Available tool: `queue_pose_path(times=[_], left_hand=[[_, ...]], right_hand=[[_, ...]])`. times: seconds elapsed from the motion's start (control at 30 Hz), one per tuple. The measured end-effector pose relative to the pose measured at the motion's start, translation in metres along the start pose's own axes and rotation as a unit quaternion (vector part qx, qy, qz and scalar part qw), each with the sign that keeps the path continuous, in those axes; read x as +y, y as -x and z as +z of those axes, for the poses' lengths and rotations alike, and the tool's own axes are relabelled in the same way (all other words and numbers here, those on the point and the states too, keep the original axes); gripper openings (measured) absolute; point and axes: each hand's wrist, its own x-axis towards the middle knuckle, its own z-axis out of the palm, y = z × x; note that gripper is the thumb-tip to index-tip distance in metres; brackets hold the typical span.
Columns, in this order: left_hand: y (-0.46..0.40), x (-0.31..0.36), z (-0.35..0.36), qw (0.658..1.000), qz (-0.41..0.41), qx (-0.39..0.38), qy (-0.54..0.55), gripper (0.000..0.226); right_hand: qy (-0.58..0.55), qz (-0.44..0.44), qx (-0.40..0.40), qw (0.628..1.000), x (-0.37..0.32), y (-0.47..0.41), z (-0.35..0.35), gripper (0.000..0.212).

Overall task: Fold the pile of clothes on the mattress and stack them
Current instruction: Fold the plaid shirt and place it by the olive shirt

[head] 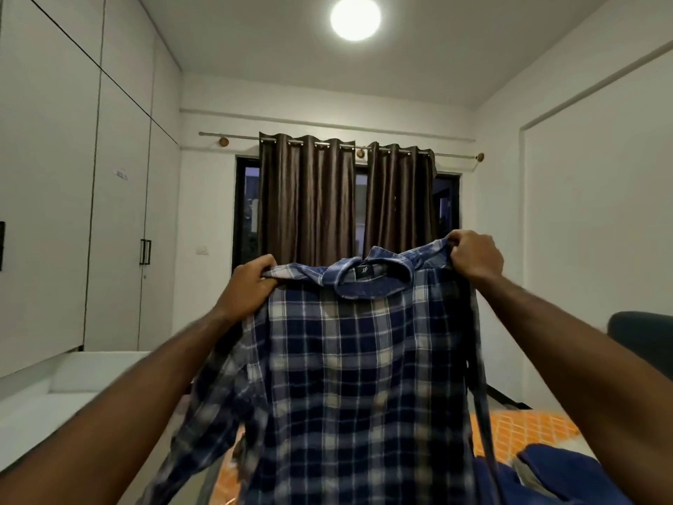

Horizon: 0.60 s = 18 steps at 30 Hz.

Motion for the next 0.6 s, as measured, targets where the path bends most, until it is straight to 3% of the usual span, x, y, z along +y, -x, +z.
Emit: queue_pose_path(times=[0.13, 0.2, 0.3, 0.4, 0.5, 0.6], left_hand=[[-0.011, 0.0, -0.015, 0.984, 0.104, -0.086, -0.12, 0.012], [-0.013, -0.002, -0.018, 0.969, 0.113, -0.115, -0.186, 0.016], [-0.009, -0.004, -0.019, 0.964, 0.087, -0.107, -0.227, 0.012], [0.0, -0.003, -0.014, 0.984, 0.049, -0.046, -0.168, 0.023], [0.006, 0.006, -0.002, 0.996, -0.035, 0.027, -0.079, 0.015], [0.006, 0.017, 0.003, 0.991, -0.074, 0.061, -0.094, 0.013]], right_hand=[[-0.003, 0.041, -0.056, 0.998, 0.006, 0.002, -0.005, 0.032], [-0.006, 0.054, -0.088, 0.995, 0.012, 0.007, -0.007, 0.031], [-0.029, 0.072, -0.125, 0.989, 0.024, 0.015, -0.008, 0.025], [-0.125, 0.104, -0.154, 0.975, 0.038, 0.021, -0.003, 0.017], [-0.263, 0.149, -0.091, 0.949, 0.039, 0.028, 0.0, 0.017], [-0.256, 0.112, 0.004, 0.96, 0.036, 0.037, -0.003, 0.022]])
